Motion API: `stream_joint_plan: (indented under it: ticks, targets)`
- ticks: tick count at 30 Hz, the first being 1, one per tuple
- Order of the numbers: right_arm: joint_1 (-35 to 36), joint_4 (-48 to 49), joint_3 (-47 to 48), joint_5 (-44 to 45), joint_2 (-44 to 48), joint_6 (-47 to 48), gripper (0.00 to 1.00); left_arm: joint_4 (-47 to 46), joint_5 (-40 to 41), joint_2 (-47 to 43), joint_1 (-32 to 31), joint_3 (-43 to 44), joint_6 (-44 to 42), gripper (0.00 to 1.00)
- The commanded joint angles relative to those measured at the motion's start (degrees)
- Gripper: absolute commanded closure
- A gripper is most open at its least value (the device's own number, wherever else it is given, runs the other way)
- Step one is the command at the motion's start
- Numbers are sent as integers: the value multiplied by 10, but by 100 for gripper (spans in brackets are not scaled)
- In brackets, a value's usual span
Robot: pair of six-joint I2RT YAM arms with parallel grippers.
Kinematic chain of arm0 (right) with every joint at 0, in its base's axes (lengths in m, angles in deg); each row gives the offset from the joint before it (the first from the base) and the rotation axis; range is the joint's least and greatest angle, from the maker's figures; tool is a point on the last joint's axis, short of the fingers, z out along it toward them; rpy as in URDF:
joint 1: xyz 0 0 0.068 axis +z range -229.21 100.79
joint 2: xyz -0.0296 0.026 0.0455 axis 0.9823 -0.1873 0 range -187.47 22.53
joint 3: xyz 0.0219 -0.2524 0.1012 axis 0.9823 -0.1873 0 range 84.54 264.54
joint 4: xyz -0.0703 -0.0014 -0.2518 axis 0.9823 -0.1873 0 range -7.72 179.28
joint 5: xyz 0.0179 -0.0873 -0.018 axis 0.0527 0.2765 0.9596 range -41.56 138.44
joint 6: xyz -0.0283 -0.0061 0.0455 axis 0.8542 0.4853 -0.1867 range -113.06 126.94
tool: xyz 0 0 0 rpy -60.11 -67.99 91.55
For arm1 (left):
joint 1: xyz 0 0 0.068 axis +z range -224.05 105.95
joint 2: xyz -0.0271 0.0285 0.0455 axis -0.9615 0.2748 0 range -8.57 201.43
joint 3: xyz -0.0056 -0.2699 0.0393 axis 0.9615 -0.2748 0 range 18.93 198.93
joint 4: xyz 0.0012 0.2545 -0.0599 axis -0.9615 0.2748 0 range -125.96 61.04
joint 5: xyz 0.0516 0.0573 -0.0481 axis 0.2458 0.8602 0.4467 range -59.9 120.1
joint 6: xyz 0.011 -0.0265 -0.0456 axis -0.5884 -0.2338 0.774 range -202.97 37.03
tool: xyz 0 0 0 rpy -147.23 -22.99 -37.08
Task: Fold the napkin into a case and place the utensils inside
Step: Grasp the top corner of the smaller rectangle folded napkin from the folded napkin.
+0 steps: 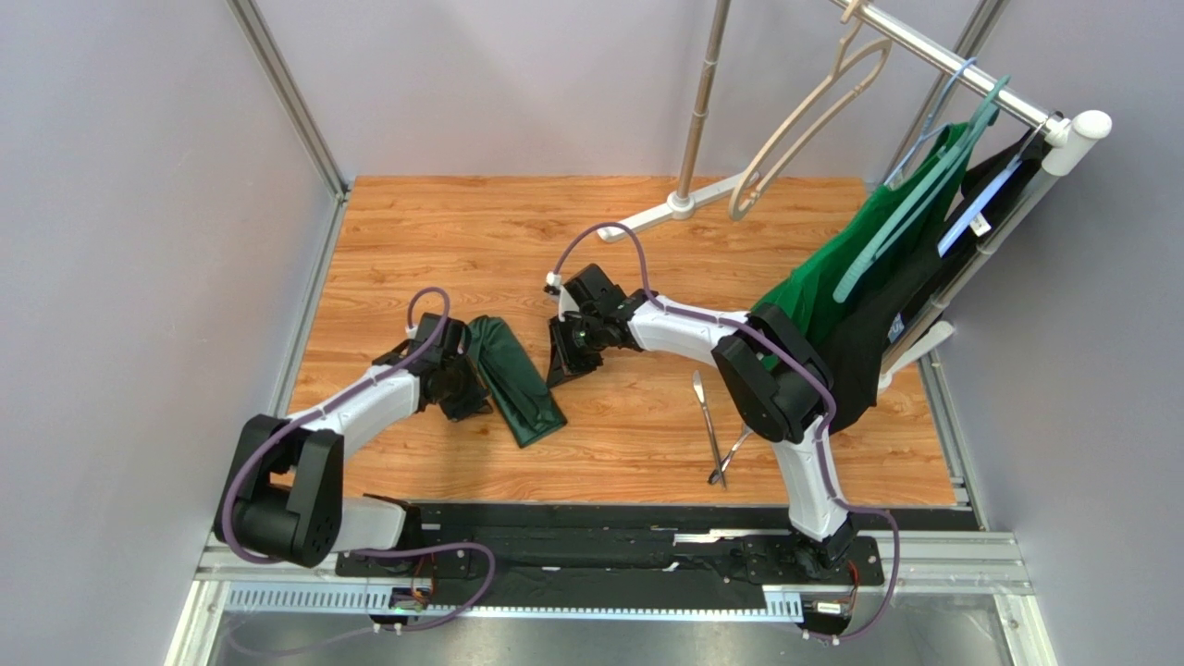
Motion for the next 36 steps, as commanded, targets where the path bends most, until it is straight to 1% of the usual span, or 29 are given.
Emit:
stream_joint_plan:
  ticks: [1, 4, 9, 15, 18, 20, 25, 26, 29, 32, 36]
  targets:
    - [-2, -16, 10, 58, 50, 26, 100, -2, -16, 23, -9, 40, 10, 95]
    - [-1, -19, 20, 56, 55, 29, 100, -4, -15, 29, -15, 45, 13, 95]
    - [9, -7, 32, 6, 30, 7, 100, -12, -18, 39, -24, 46, 20, 96]
    - [28, 41, 7, -21, 20, -24, 100, -24, -32, 62, -32, 46, 29, 97]
    - [45, 46, 5, -31, 11, -35, 100, -36, -36, 75, -39, 38, 39, 97]
    - [48, 73, -8, -54, 1, -51, 100, -47, -37, 77, -40, 31, 46, 97]
    - [60, 120, -30, -67, -18, -79, 100, -51, -38, 79, -43, 26, 47, 97]
    - [60, 124, -32, -76, -16, -78, 100, -53, -37, 78, -43, 25, 47, 97]
    - [52, 113, -31, -67, 13, -66, 100, -56, -35, 70, -44, 18, 47, 97]
    - [39, 73, -2, -78, 44, -56, 100, -55, -31, 54, -43, 15, 46, 97]
    - [17, 73, 0, -91, 86, -63, 100, -44, -22, 35, -44, 17, 43, 97]
